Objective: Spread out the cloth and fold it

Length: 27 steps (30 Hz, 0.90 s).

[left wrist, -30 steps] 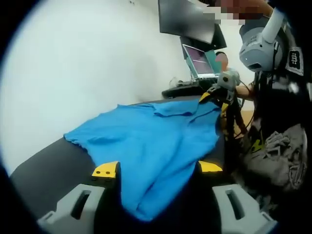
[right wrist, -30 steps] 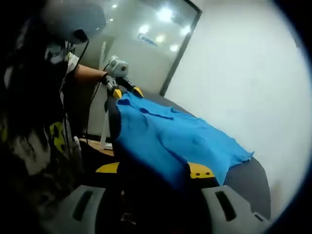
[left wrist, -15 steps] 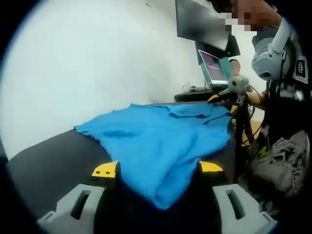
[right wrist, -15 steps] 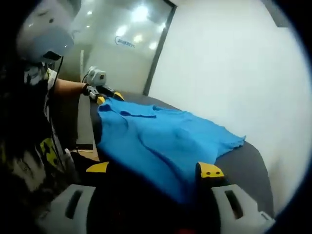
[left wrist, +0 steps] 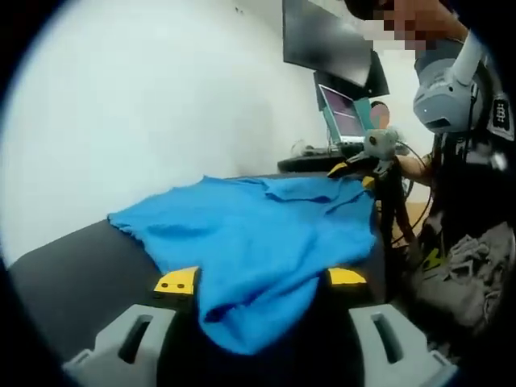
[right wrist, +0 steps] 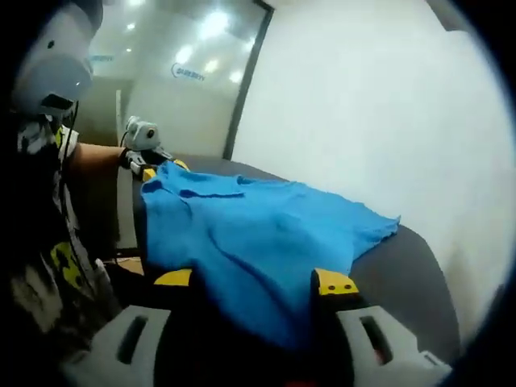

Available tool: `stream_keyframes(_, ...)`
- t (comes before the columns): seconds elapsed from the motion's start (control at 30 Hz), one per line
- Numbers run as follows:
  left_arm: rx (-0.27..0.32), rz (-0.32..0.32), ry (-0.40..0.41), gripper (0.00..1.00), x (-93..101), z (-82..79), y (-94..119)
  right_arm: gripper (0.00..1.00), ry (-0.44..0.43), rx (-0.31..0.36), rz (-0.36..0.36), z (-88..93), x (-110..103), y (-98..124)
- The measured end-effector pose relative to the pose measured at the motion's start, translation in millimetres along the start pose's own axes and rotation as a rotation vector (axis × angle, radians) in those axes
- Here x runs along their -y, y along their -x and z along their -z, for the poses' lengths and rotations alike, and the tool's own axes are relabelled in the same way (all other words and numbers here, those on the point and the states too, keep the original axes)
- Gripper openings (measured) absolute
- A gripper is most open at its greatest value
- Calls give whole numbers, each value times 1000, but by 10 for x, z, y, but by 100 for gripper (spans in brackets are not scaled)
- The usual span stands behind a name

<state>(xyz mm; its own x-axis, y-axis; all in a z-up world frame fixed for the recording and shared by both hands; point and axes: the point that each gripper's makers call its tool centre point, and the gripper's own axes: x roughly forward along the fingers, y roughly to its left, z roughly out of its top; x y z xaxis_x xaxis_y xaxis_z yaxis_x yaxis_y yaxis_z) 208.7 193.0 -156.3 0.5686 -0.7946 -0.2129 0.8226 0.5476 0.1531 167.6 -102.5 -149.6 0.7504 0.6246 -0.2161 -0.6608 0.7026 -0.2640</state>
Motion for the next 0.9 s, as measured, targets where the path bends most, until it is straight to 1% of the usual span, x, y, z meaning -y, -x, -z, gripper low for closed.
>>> stream_keyframes(0.03, 3, -15, -5, 59, -31, 2, 30, 53, -11, -27, 38, 33, 44, 45)
stream_keyframes(0.07, 3, -29, -7, 59, -58, 7, 61, 54, -43, -54, 78, 67, 90, 92)
stream_keyframes(0.13, 1, -61, -13, 59, -107, 13, 119, 53, -47, -61, 93, 74, 81, 134)
stream_keyframes(0.17, 4, -68, -18, 58, -110, 10, 140, 53, -40, -54, 125, 76, 96, 166)
stream_keyframes(0.2, 8, -72, -24, 56, -109, 5, 152, 53, 1, -20, 142, 41, 101, 168)
stream_keyframes(0.3, 36, -75, -77, 53, -64, -65, 96, 48, 4, -2, 120, 29, 57, 91)
stream_keyframes(0.37, 42, -69, -82, 53, -48, -103, 23, 46, 61, 25, 93, -54, 12, -24)
stream_keyframes(0.4, 43, -65, -81, 51, -42, -120, -10, 45, 70, 34, 89, -69, 6, -73)
stream_keyframes(0.47, 43, -63, -94, 47, -25, -125, -48, 42, 48, 41, 71, -78, 3, -160)
stream_keyframes(0.5, 45, -70, -119, 42, -30, -123, -49, 40, 23, 37, 61, -66, 2, -188)
stream_keyframes(0.57, 39, -84, -167, 34, -28, -89, -35, 38, 6, 34, 53, -55, 15, -184)
stream_keyframes(0.6, 26, -87, -172, 26, -11, -50, -28, 32, 3, 29, 61, -44, 19, -170)
stream_keyframes(0.63, 24, -86, -169, 23, 6, -33, -23, 23, 10, 14, 68, -9, 33, -146)
stream_keyframes(0.67, 35, -84, -167, 20, 10, -43, -8, 15, 23, -7, 86, 34, 60, -122)
stream_keyframes(0.7, 31, -91, -176, 15, 6, -42, -5, 13, 16, -2, 90, 36, 62, -105)
stream_keyframes(0.73, 17, -115, -186, 11, -41, -34, 9, 11, 4, -7, 96, 31, 67, -82)
stream_keyframes(0.77, 17, -116, -187, 8, -44, -43, 8, 4, -4, -28, 91, 47, 47, -62)
stream_keyframes(0.8, 12, -114, -180, 5, -45, -58, 4, 1, 0, -34, 84, 32, 13, -52)
stream_keyframes(0.87, -23, -108, -155, 3, -49, -50, 2, 1, 60, -53, 79, 28, 6, -46)
stream_keyframes(0.9, -32, -117, -154, 1, -61, -71, 7, 1, 50, -48, 76, 6, 8, -41)
